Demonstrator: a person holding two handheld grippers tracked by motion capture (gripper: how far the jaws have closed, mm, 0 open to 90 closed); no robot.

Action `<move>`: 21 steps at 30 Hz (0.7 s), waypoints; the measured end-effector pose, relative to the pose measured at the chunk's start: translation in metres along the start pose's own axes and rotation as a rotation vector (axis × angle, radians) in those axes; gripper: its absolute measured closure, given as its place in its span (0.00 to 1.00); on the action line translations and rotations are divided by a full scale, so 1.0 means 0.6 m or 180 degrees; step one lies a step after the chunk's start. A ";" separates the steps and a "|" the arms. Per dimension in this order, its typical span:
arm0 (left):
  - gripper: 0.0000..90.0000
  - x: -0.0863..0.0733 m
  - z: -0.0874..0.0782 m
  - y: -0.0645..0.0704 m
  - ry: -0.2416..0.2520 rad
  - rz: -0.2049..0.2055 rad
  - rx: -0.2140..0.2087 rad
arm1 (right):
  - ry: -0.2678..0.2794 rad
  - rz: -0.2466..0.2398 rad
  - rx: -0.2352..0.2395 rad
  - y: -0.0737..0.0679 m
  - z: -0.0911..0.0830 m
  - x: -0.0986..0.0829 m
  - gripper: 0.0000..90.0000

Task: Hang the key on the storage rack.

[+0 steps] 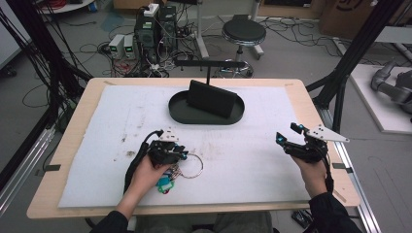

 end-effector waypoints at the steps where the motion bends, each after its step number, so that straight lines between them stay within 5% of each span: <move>1: 0.80 -0.002 0.003 0.001 -0.0056 0.0016 0.0007 | -0.0004 0.0006 0.0001 -0.001 0.000 0.000 0.31; 17: 0.95 -0.004 0.009 0.008 -0.0154 0.0167 0.0221 | 0.0001 0.0000 0.0030 -0.005 0.000 0.001 0.31; 21: 0.96 0.006 -0.013 0.006 0.0131 0.0117 0.0242 | 0.0019 -0.0003 0.0025 -0.004 0.000 0.002 0.31</move>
Point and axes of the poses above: each handheld gripper's, and its own axes: z roughly forward along the jaws, x roughly out of its top, y roughly to its right, the point moved 5 cm from there along z, roughly forward along the jaws, and after that the axes turned 13 degrees about -x, right-handed, at the moved point
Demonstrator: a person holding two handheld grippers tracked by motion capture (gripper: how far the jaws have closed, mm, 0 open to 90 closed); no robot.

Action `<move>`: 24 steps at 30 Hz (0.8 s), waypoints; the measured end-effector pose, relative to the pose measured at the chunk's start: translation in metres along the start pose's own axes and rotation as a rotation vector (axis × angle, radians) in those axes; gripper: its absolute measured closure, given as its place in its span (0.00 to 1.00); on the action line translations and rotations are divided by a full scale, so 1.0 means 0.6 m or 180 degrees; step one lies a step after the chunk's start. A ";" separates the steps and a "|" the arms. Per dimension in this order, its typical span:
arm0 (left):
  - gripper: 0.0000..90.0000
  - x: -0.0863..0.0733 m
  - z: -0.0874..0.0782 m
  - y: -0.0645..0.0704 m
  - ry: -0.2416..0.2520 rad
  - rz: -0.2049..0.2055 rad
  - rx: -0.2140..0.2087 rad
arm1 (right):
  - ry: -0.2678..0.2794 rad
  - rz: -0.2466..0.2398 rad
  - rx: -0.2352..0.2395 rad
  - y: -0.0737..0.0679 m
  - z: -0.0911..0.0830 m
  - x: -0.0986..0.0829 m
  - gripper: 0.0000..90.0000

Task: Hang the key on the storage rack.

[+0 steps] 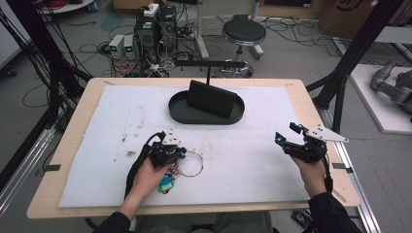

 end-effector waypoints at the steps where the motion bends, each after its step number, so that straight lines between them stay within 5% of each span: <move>1: 0.96 0.003 -0.007 -0.001 0.0094 -0.0006 0.0000 | 0.0007 -0.0011 0.0000 0.001 0.000 0.000 0.31; 9: 0.96 0.030 -0.047 0.016 0.0576 0.0212 0.0061 | 0.0018 -0.0007 0.0003 -0.001 0.001 0.001 0.31; 16: 0.96 0.040 -0.050 0.045 0.0676 0.0385 -0.0080 | 0.0020 -0.0011 0.0022 -0.003 0.001 0.002 0.31; 24: 0.93 0.036 -0.046 0.055 0.0649 0.0388 -0.0323 | 0.0013 -0.0016 0.0044 -0.005 0.003 0.002 0.31</move>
Point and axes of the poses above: each handheld gripper's, and its own axes: z roughly forward along the jaws, x roughly out of its top, y roughly to its right, the point moved 5 cm from there along z, roughly forward along the jaws, and after that the axes turned 13 degrees about -x, right-handed, at the moved point
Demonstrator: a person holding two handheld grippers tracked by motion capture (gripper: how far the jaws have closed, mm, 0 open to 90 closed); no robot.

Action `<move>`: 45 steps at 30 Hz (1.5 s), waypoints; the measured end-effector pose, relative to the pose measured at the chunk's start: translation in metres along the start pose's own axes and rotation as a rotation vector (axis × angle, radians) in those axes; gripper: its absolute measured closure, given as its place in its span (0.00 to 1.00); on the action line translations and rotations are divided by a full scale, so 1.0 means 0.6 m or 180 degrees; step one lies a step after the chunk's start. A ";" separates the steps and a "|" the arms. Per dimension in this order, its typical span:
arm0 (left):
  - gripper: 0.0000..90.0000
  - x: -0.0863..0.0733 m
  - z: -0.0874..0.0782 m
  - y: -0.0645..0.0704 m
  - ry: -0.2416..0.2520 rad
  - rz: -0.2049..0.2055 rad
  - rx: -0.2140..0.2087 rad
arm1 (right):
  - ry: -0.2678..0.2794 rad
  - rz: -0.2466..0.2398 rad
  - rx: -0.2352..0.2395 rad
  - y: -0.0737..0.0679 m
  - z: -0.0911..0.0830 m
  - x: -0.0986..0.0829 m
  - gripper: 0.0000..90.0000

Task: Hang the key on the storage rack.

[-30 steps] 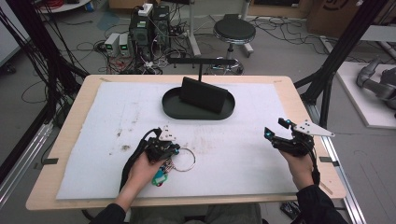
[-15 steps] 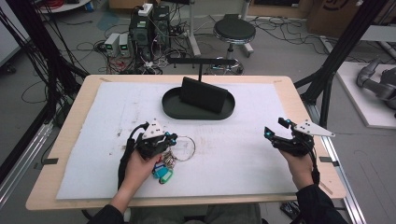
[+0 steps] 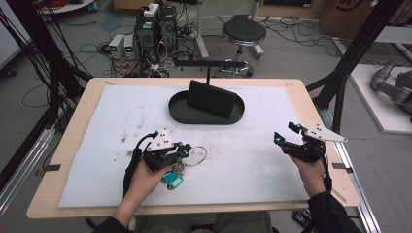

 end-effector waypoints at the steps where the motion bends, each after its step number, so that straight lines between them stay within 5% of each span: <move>1: 0.91 -0.001 0.001 0.000 -0.0004 -0.0022 -0.0018 | -0.0001 -0.0006 0.0004 0.000 0.000 0.000 0.31; 16: 0.96 -0.007 0.011 0.004 -0.0217 0.0033 -0.0147 | -0.0013 0.0006 0.0026 -0.002 0.001 0.000 0.31; 45: 0.96 0.099 -0.047 -0.017 0.0351 0.0309 0.0155 | -0.0016 0.0013 0.0016 -0.002 0.007 0.000 0.32</move>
Point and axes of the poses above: each handheld gripper's, and its own axes: z roughly forward along the jaws, x roughly out of its top, y roughly to its right, the point moved 5 cm from there along z, roughly forward along the jaws, and after that the axes turned 13 degrees about -x, right-handed, at the moved point
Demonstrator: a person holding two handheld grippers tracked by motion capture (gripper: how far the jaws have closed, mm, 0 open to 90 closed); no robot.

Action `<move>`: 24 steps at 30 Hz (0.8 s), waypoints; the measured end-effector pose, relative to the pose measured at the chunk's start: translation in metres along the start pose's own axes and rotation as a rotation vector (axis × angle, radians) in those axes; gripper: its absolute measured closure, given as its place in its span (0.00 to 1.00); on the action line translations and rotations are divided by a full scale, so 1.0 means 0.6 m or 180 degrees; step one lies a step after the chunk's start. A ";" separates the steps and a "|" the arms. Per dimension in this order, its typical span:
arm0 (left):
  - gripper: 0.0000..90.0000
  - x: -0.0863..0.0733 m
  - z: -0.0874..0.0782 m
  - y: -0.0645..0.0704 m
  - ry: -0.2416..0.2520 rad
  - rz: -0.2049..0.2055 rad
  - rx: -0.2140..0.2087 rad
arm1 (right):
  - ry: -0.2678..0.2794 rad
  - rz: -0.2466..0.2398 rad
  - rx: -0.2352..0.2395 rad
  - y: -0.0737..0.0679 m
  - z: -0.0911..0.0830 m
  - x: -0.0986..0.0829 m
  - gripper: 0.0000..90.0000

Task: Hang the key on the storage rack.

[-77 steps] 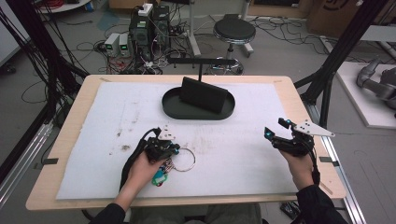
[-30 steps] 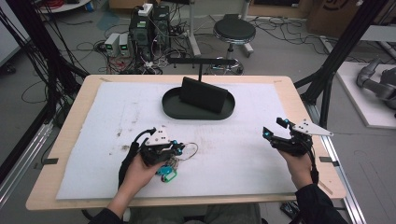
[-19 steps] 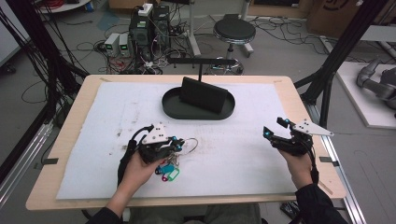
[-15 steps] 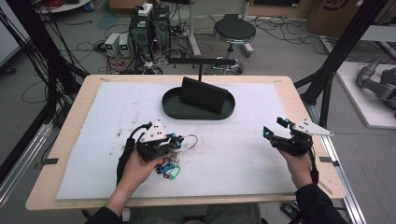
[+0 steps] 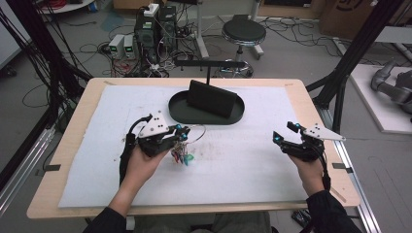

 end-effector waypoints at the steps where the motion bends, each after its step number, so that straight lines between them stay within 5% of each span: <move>1: 0.96 0.005 0.000 -0.002 0.0031 0.0001 0.0005 | 0.0004 -0.0005 0.0002 0.000 0.001 0.000 0.32; 15: 0.96 0.063 -0.011 -0.035 0.0207 0.0070 0.0237 | -0.0004 -0.0022 0.0028 -0.005 0.005 0.000 0.32; 24: 0.96 0.092 -0.023 -0.080 0.0296 0.0022 0.0425 | -0.0012 -0.0043 0.0060 -0.008 0.009 0.000 0.32</move>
Point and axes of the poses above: each handheld gripper's, and its own axes: z roughly forward along the jaws, x roughly out of its top, y roughly to its right, the point moved 5 cm from there along z, roughly forward along the jaws, and after that the axes turned 13 degrees about -x, right-handed, at the moved point
